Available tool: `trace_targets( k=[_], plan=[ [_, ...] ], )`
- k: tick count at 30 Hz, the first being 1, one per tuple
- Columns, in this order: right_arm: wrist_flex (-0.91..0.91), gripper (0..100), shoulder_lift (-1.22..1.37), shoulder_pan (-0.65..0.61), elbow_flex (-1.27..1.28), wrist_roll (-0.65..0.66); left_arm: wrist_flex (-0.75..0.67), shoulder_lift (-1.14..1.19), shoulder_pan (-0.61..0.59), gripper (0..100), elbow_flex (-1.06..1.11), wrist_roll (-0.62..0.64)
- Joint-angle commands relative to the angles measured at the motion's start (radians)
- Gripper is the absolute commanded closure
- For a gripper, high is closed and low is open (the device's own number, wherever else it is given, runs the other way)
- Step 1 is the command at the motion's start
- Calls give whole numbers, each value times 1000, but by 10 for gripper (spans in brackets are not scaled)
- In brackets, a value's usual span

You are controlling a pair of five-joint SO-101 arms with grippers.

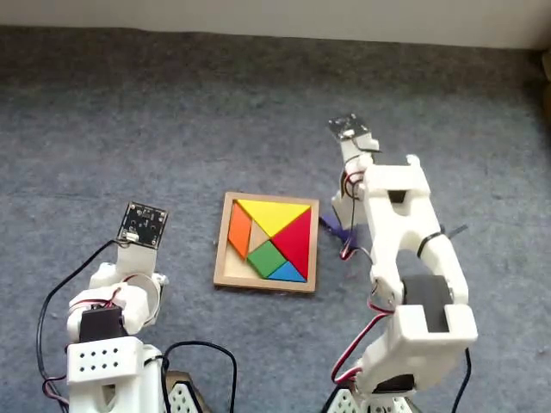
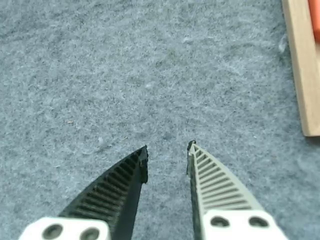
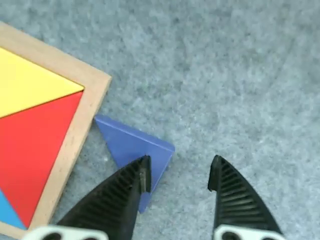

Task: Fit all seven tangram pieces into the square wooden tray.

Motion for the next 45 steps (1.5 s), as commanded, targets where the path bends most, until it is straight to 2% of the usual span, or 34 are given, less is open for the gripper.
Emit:
trace_targets(
  k=[1,14,27,32,40,42,45],
  plan=[
    [15,807,33,-38,-71,-11,-11,-12,-13,852,-7,3],
    [44,807,58,-159,-25,-58,-11,-12,-13,852,-7,3],
    [42,803,82,-154,4,-58,-11,-12,-13,852,-7,3],
    [44,757,145,-139,5,-58,-11,-12,-13,852,-7,3],
    [45,757,156,-137,5,-52,-11,-12,-13,852,-7,3],
    [45,772,154,-134,5,-52,-11,-12,-13,852,-7,3],
    [45,854,148,-134,5,-51,-11,-12,-13,852,-7,3]
  ],
)
